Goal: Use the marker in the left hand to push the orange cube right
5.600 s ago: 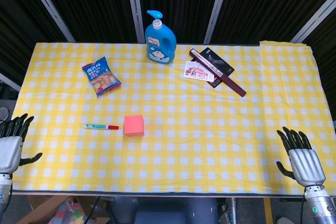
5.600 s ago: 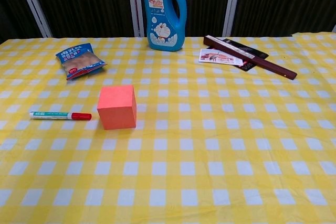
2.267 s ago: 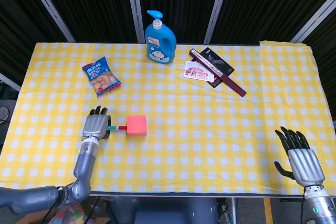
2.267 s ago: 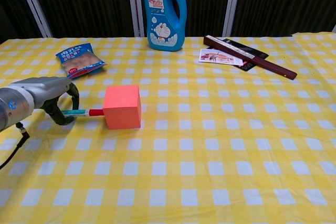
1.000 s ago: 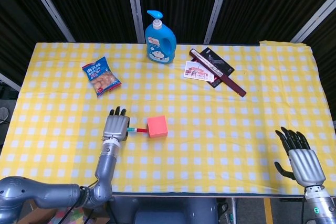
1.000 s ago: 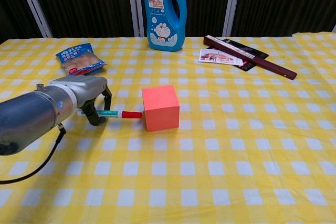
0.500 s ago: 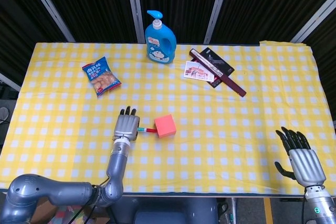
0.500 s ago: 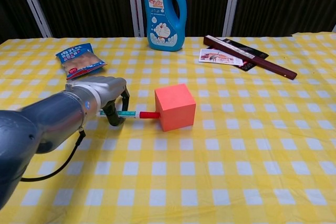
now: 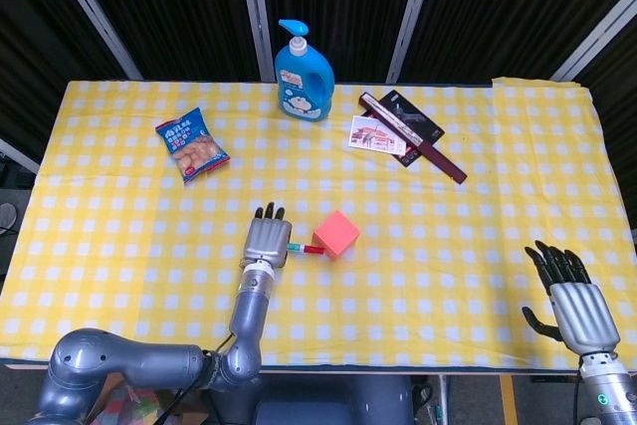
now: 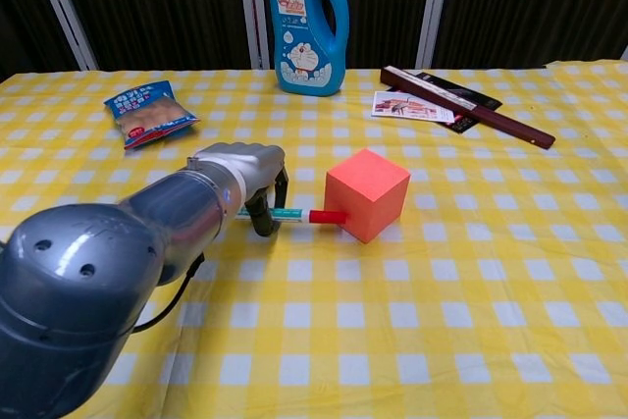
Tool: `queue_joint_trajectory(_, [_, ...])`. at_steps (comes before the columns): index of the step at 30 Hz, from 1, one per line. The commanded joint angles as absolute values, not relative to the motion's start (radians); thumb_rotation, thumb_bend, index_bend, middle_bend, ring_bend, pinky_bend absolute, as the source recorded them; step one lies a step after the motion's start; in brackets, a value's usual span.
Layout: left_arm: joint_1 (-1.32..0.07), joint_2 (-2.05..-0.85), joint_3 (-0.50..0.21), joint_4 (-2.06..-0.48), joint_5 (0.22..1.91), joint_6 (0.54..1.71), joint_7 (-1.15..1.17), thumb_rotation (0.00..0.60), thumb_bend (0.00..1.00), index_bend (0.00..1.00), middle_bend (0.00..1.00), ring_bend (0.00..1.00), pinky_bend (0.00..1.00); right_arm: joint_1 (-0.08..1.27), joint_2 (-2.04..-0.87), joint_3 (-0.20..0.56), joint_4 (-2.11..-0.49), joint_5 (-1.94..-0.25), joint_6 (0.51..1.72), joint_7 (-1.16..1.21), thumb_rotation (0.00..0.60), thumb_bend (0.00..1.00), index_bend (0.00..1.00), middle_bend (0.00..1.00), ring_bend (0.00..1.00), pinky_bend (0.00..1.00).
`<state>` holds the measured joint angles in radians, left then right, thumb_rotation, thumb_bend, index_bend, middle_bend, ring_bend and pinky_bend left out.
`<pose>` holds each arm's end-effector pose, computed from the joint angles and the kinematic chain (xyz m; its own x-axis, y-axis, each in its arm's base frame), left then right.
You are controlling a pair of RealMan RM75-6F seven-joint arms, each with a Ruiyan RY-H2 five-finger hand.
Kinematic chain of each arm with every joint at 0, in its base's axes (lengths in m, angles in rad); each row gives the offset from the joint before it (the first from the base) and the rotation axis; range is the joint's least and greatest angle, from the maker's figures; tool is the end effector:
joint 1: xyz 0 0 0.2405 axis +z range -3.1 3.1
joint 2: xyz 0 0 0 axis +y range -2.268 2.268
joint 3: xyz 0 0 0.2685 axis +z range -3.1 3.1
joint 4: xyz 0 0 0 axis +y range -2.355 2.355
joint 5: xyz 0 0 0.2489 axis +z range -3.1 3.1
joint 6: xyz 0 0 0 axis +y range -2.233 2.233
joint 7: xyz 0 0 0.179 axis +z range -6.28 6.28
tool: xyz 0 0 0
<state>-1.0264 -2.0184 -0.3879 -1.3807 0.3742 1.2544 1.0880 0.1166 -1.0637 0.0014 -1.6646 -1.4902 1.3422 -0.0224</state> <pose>-0.0379 0.3703 -0.1714 0.5349 0.3941 0.7474 0.8372 -0.1280 -0.5317 -0.3410 -0.2153 0.1117 0.4186 -0.1788 0.8904 -0.9069 -0.0304 0.4203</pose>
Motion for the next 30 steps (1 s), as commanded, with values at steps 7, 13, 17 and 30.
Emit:
queue_joint_trajectory(7, [-1.022, -2.001, -0.391, -1.403, 0.349, 1.289, 1.117, 0.6, 0.51, 0.56, 0.12, 0.02, 0.12, 0.115, -1.063, 0.001, -1.666, -1.492, 1.346, -0.022, 0.6, 0.38, 0.0, 0.0, 0.0, 0.0])
queue_joint_trajectory(13, [-1.006, -1.976, -0.379, -1.413, 0.339, 1.296, 1.124, 0.6, 0.51, 0.56, 0.12, 0.02, 0.12, 0.114, -1.063, 0.001, -1.666, -1.492, 1.346, -0.02, 0.6, 0.38, 0.0, 0.0, 0.0, 0.0])
queue_joint_trajectory(17, [-1.005, -1.973, -0.384, -1.402, 0.332, 1.291, 1.122, 0.6, 0.51, 0.56, 0.12, 0.02, 0.12, 0.114, -1.063, 0.001, -1.667, -1.493, 1.345, -0.019, 0.6, 0.38, 0.0, 0.0, 0.0, 0.0])
queue_joint_trajectory(30, [-1.041, -2.037, -0.412, -1.321, 0.352, 1.272, 1.09, 0.6, 0.53, 0.57, 0.13, 0.02, 0.12, 0.112, -1.061, 0.0, -1.668, -1.495, 1.348, -0.01, 0.6, 0.38, 0.0, 0.0, 0.0, 0.0])
